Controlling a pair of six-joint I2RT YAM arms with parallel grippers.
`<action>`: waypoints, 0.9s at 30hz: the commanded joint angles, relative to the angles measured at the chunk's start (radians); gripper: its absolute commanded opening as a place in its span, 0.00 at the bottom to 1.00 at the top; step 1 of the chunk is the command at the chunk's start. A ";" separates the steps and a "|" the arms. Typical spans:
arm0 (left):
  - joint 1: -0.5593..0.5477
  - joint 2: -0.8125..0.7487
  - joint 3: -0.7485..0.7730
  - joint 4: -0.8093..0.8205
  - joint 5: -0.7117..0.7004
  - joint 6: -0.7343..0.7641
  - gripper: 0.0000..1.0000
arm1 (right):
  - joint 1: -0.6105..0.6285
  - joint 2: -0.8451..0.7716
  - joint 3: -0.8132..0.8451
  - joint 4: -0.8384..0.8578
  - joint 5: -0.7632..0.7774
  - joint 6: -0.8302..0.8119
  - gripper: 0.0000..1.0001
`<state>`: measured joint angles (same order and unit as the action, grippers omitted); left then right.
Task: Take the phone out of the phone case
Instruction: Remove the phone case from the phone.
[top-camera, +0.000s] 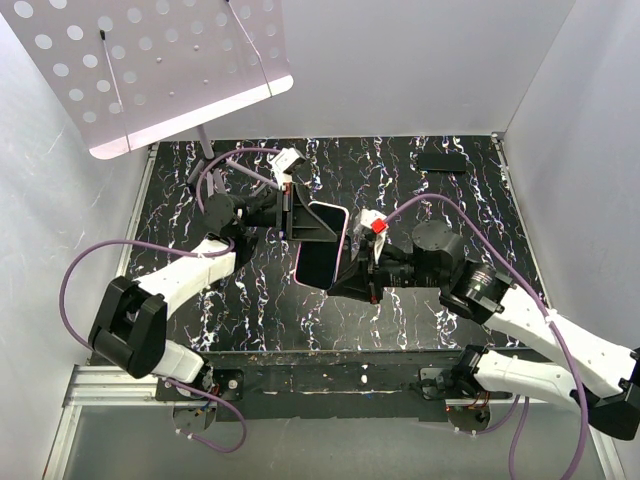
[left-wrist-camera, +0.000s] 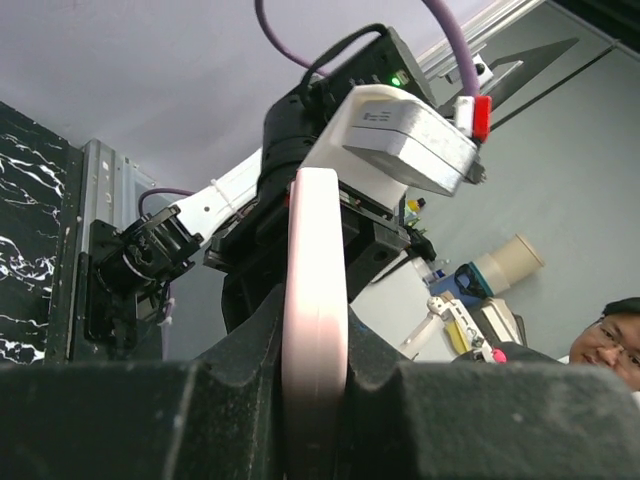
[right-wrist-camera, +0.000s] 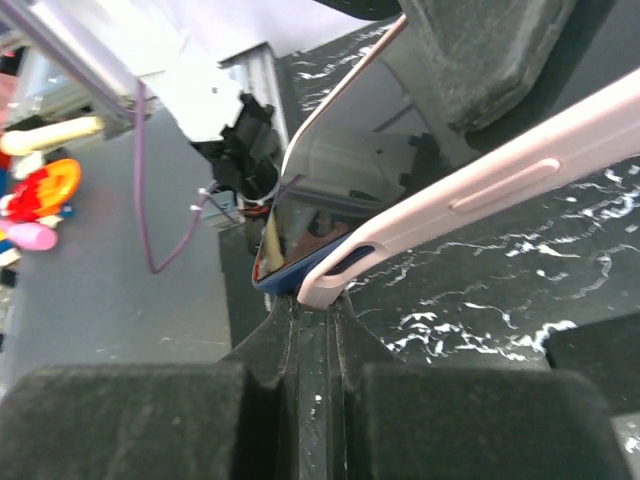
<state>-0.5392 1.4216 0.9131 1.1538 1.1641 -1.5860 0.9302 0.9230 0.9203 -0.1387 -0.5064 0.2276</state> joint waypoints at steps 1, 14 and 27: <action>-0.047 -0.013 -0.010 0.030 -0.061 -0.112 0.00 | 0.032 0.025 0.087 0.033 0.465 -0.160 0.01; -0.045 -0.085 -0.126 -0.026 -0.463 -0.008 0.00 | 0.073 0.021 0.057 -0.061 0.635 0.105 0.31; -0.061 -0.050 -0.149 0.147 -0.816 0.026 0.00 | 0.071 -0.104 -0.145 0.380 0.474 0.426 0.78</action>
<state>-0.5911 1.3754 0.7597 1.1545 0.4976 -1.5120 1.0035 0.8280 0.8227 -0.0479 -0.0406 0.5041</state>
